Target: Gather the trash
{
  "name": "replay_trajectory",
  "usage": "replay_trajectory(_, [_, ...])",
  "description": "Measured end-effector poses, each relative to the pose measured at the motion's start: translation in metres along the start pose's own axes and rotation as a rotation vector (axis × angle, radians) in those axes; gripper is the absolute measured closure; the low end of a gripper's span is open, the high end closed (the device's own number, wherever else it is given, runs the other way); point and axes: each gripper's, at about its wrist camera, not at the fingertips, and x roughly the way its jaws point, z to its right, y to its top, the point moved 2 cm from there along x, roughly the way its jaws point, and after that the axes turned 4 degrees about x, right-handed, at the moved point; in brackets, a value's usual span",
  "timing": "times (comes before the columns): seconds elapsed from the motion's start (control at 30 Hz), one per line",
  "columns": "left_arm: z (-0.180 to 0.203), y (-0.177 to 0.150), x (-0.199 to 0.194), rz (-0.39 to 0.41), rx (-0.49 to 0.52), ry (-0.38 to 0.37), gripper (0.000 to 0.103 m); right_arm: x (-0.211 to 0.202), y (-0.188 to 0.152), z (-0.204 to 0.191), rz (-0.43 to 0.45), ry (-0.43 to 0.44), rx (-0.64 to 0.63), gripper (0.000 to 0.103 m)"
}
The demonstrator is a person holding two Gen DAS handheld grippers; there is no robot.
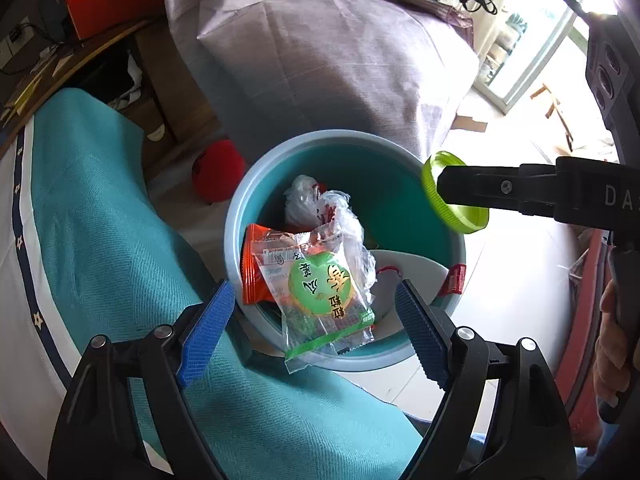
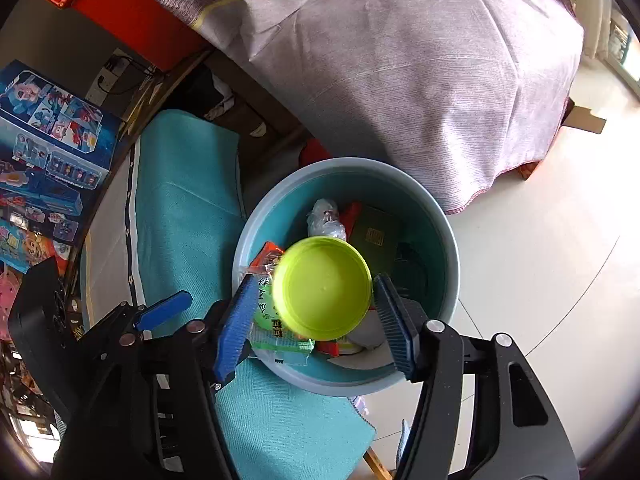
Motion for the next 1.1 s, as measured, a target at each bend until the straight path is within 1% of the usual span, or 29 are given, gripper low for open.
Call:
replay_trajectory(0.03, [-0.001,-0.001,-0.001,-0.002,-0.004,0.001,0.020,0.000,-0.001,-0.002,-0.001,-0.003,-0.005,0.039])
replay_trajectory(0.13, [-0.001,-0.003,-0.005,0.000,-0.014,0.002,0.020,-0.002,-0.004,-0.004,0.000,0.002,-0.005,0.037])
replay_trajectory(0.17, [-0.001,-0.003,-0.006,0.001,-0.014,0.003,0.020,-0.004,-0.004,-0.004,0.003,0.002,-0.004,0.035])
replay_trajectory(0.27, [0.002,-0.005,-0.011,0.009,-0.006,0.008,0.020,-0.012,-0.007,-0.002,0.016,0.002,0.002,0.031])
replay_trajectory(0.5, [0.006,-0.012,-0.022,0.021,0.004,0.014,0.020,-0.023,-0.018,-0.001,0.027,-0.004,0.018,0.027])
replay_trajectory(0.57, [0.005,-0.015,-0.028,0.030,0.000,0.028,0.020,-0.025,-0.022,-0.002,0.028,-0.004,0.021,0.027])
replay_trajectory(0.73, [-0.005,-0.022,-0.045,0.050,-0.017,0.068,0.020,-0.034,-0.034,-0.007,0.043,-0.006,0.016,0.019])
replay_trajectory(0.9, [-0.018,-0.036,-0.065,0.082,-0.058,0.095,0.020,-0.039,-0.046,-0.014,0.049,-0.007,0.000,0.018])
replay_trajectory(0.93, [-0.022,-0.040,-0.069,0.086,-0.069,0.097,0.020,-0.039,-0.050,-0.017,0.047,-0.007,-0.003,0.018])
replay_trajectory(0.97, [-0.024,-0.042,-0.073,0.087,-0.078,0.100,0.020,-0.039,-0.052,-0.019,0.046,-0.009,-0.008,0.014])
replay_trajectory(1.1, [-0.034,-0.054,-0.085,0.096,-0.105,0.111,0.019,-0.041,-0.063,-0.032,0.050,-0.034,-0.060,0.012])
